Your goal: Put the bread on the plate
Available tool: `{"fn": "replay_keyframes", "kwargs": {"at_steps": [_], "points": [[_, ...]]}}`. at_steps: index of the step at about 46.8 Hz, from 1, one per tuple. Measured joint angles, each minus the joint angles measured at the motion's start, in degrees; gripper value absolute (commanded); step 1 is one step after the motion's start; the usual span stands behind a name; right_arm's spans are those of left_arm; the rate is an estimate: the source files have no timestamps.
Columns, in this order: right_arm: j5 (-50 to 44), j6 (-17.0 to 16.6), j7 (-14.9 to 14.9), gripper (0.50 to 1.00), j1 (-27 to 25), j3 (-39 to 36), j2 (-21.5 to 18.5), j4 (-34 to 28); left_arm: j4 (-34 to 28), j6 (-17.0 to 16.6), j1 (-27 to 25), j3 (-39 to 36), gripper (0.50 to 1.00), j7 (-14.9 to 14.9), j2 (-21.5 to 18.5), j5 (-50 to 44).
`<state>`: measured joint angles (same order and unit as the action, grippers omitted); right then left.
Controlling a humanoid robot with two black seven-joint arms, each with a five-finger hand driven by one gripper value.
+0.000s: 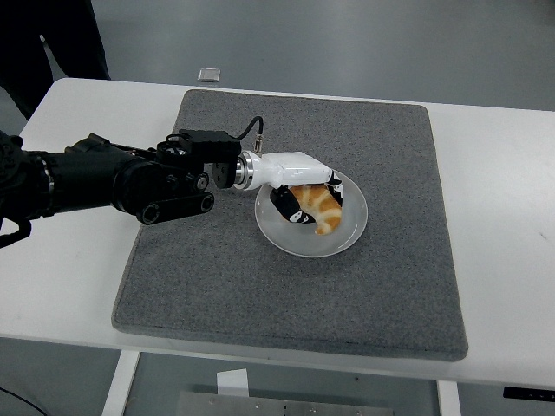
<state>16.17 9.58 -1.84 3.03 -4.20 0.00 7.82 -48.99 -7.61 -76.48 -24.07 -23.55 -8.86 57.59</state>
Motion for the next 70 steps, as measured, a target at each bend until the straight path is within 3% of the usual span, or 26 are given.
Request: {"fn": "replay_keyframes", "kwargs": {"at_steps": [6,9,15,18,21,27,50,70], "points": [[0.0,0.0,0.0,0.952,0.0,0.0,0.0,0.0,0.0,0.0,0.3,0.1,0.602,0.0,0.1,-0.3],[0.0,0.0,0.0,0.952,0.0,0.0,0.0,0.0,0.0,-0.1,0.6,0.1,0.715,0.0,0.1,-0.5],[0.0,0.0,0.0,0.952,0.0,0.0,0.0,0.0,0.0,-0.1,0.6,0.2,0.829,0.0,0.1,-0.8],[0.0,0.0,0.0,0.952,0.0,0.0,0.0,0.0,0.0,-0.1,0.7,0.3,0.859,0.0,0.1,-0.9],[0.0,0.0,0.0,0.952,0.0,0.0,0.0,0.0,0.0,-0.1,0.7,0.4,0.93,0.1,0.1,-1.1],[0.0,0.0,0.0,0.952,0.0,0.0,0.0,0.0,-0.1,-1.0,0.7,0.4,0.99,0.1,0.1,-1.1],[0.0,0.0,0.0,0.952,0.0,0.0,0.0,0.0,-2.4,-0.3,-1.4,5.5,0.996,0.0,-1.1,-5.0],[0.0,0.0,0.0,0.952,0.0,0.0,0.0,0.0,-2.8,-0.3,-1.2,16.9,0.994,0.1,-4.3,-20.1]]}}
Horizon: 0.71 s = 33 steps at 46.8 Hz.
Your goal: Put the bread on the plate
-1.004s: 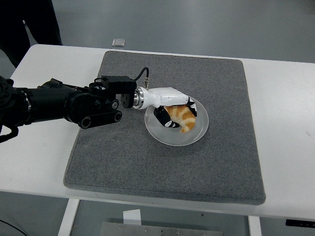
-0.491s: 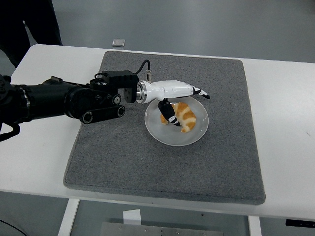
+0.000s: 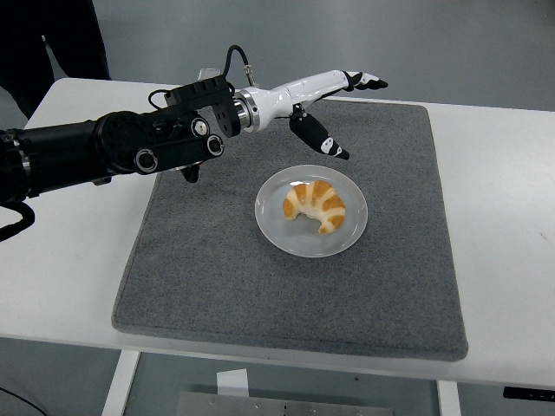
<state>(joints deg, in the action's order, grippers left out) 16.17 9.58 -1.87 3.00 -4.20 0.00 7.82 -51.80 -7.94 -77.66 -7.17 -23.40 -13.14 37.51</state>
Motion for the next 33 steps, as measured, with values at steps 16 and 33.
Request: {"fn": "replay_keyframes", "kwargs": {"at_steps": [16,33], "points": [[0.0,0.0,0.0,0.952,0.0,0.0,0.0,0.0,1.8,-0.9,5.9,12.9,0.996,0.4,-0.6,-9.6],[0.0,0.0,0.0,0.952,0.0,0.0,0.0,0.0,4.8,-1.0,11.2,23.9,0.994,0.6,-0.7,-19.2]]}}
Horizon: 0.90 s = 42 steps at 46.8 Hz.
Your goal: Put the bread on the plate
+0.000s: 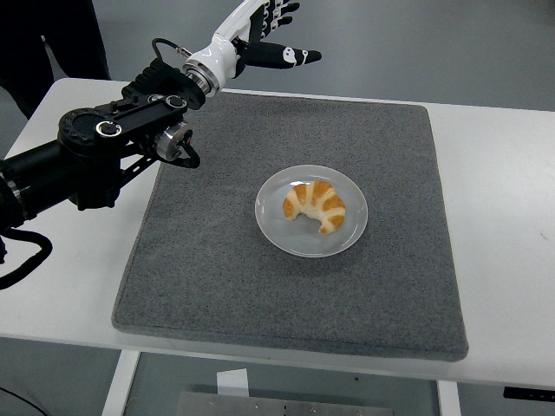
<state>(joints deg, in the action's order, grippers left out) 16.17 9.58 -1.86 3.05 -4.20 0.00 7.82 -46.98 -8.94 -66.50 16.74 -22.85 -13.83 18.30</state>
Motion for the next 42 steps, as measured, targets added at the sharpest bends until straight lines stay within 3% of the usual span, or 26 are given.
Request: {"fn": "replay_keyframes", "kwargs": {"at_steps": [4,10,15,29,42], "points": [[0.0,0.0,0.0,0.952,-0.1,0.0,0.0,0.0,0.0,-1.1,0.4,0.2,0.994,0.0,-0.3,-6.0],[0.0,0.0,0.0,0.952,0.0,0.0,0.0,0.0,0.1,-5.5,1.4,1.6,0.996,0.0,-0.4,-16.6],[0.0,0.0,0.0,0.952,0.0,0.0,0.0,0.0,0.1,-6.5,3.0,4.0,0.996,0.0,-0.5,-21.9],[0.0,0.0,0.0,0.952,0.0,0.0,0.0,0.0,0.1,-6.1,10.9,22.6,0.996,0.0,-0.2,-23.1],[0.0,-0.1,0.0,0.952,0.1,0.1,0.0,0.0,0.1,-5.5,13.3,30.2,0.996,0.0,0.5,-23.4]]}}
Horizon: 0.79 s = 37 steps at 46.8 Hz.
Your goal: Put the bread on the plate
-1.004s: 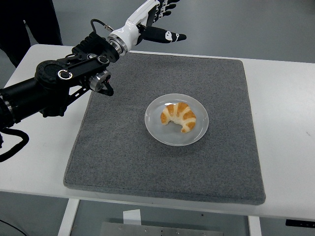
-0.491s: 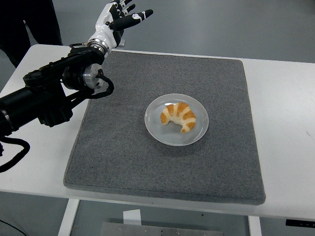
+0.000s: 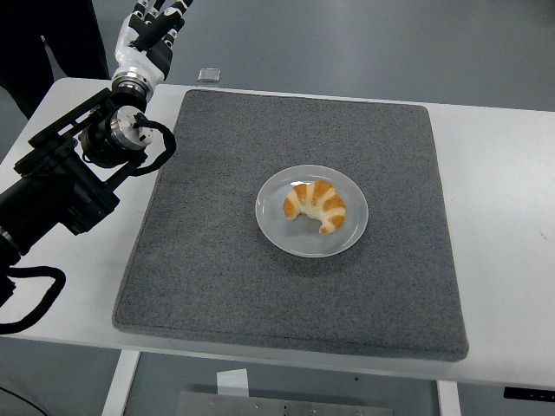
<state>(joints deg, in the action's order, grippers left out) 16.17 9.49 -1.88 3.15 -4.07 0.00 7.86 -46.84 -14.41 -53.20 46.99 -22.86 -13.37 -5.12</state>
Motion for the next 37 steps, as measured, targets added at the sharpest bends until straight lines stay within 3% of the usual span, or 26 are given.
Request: {"fn": "replay_keyframes", "kwargs": {"at_steps": [30,37], "points": [[0.1,0.0,0.0,0.952,-0.2,-0.2,0.0,0.0,1.5,0.0,2.3,2.7,0.996,-0.8,2.1,-2.7],[0.1,0.0,0.0,0.954,-0.2,-0.3,0.0,0.2,1.5,0.2,2.6,3.1,0.996,-2.6,2.1,-2.9]]}}
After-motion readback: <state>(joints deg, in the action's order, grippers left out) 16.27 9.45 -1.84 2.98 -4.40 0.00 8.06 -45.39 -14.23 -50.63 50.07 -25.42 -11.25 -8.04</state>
